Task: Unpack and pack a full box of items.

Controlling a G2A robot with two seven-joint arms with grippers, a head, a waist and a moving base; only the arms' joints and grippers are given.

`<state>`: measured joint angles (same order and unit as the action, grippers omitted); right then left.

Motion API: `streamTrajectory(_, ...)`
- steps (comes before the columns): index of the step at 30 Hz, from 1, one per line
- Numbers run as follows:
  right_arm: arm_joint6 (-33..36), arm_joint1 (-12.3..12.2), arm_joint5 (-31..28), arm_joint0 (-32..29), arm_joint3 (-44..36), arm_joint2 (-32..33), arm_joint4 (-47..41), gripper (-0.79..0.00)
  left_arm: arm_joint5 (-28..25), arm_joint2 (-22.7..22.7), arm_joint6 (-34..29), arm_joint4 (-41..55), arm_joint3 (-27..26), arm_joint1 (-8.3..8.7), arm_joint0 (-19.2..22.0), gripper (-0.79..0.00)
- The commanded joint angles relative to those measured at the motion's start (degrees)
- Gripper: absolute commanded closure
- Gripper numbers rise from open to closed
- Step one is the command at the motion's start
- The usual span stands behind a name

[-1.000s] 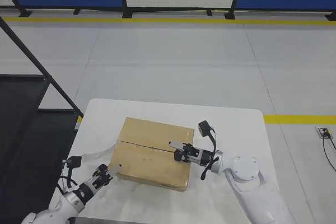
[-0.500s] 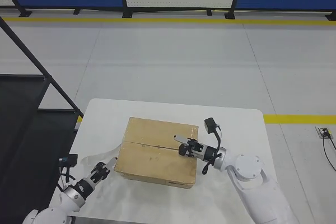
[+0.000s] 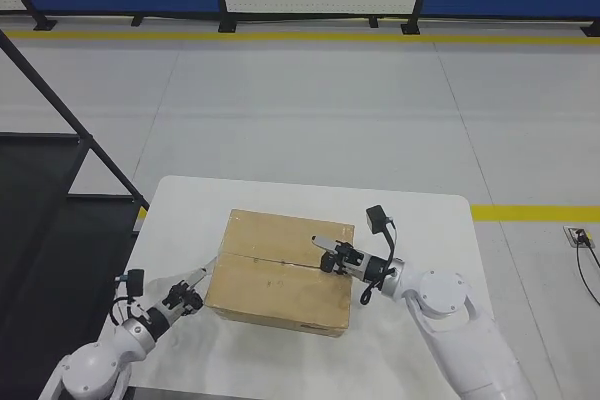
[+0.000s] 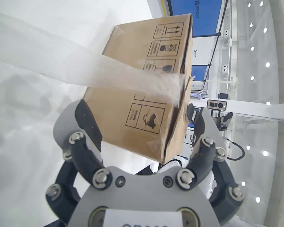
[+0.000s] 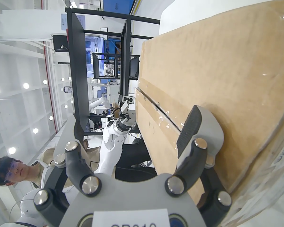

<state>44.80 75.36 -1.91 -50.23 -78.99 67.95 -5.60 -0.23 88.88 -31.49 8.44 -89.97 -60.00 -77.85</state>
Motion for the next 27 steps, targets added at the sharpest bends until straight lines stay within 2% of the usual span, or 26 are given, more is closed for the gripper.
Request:
streamTrajectory(1,0.07,-0.05,0.12,0.07,-0.06,-0.03,0.1,-0.785,0.82,-1.18,1.53,1.18,1.31,-0.32,1.48,-0.785)
streamTrajectory(9,0.5,-0.3,0.4,0.25,-0.33,-0.21,0.53,-0.785,5.52,-4.53,6.58,10.72,6.68,-1.89,6.84,-0.785)
streamTrajectory(15,0.68,-0.45,0.47,0.33,-0.48,-0.3,0.58,-0.785,6.72,-5.73,8.7,15.97,10.75,-2.75,9.8,-0.785)
streamTrajectory(20,0.94,-0.56,0.58,0.46,-0.47,-0.41,0.59,-0.785,5.65,-5.69,11.27,19.62,13.23,-3.34,11.1,-0.785)
streamTrajectory(27,1.11,-0.69,0.49,0.63,-0.41,-0.64,0.42,-0.785,-0.76,-4.32,13.73,22.42,13.52,-3.88,11.79,-0.785)
